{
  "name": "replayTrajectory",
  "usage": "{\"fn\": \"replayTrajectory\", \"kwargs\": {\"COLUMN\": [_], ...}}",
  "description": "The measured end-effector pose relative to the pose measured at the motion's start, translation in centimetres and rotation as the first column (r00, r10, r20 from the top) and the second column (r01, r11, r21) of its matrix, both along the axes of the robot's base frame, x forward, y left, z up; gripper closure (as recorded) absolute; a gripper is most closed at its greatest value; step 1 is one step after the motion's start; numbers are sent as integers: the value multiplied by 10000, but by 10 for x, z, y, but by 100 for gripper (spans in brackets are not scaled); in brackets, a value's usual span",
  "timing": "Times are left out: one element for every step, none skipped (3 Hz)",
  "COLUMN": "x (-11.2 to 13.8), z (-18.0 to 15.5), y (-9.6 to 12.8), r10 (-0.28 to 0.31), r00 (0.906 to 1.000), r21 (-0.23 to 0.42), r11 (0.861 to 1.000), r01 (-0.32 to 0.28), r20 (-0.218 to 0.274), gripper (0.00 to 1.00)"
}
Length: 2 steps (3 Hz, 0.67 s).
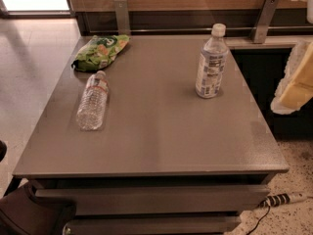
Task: Knock blue plastic bottle over
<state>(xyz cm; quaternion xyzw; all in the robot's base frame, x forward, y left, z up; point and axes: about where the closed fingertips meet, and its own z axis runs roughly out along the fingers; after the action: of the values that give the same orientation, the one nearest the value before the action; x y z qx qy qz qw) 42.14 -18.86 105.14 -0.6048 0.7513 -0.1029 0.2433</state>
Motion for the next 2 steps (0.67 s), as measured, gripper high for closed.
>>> {"fn": "replayTrajectory", "kwargs": {"x": [0,11], "z": [0,-5], "y": [0,-9], "r10": [0,-229], "r00": [10000,9993], "r21": [0,472], "r11": [10000,9987], "r01": [0,215], "r20": [0,282], "gripper": [0,0]}}
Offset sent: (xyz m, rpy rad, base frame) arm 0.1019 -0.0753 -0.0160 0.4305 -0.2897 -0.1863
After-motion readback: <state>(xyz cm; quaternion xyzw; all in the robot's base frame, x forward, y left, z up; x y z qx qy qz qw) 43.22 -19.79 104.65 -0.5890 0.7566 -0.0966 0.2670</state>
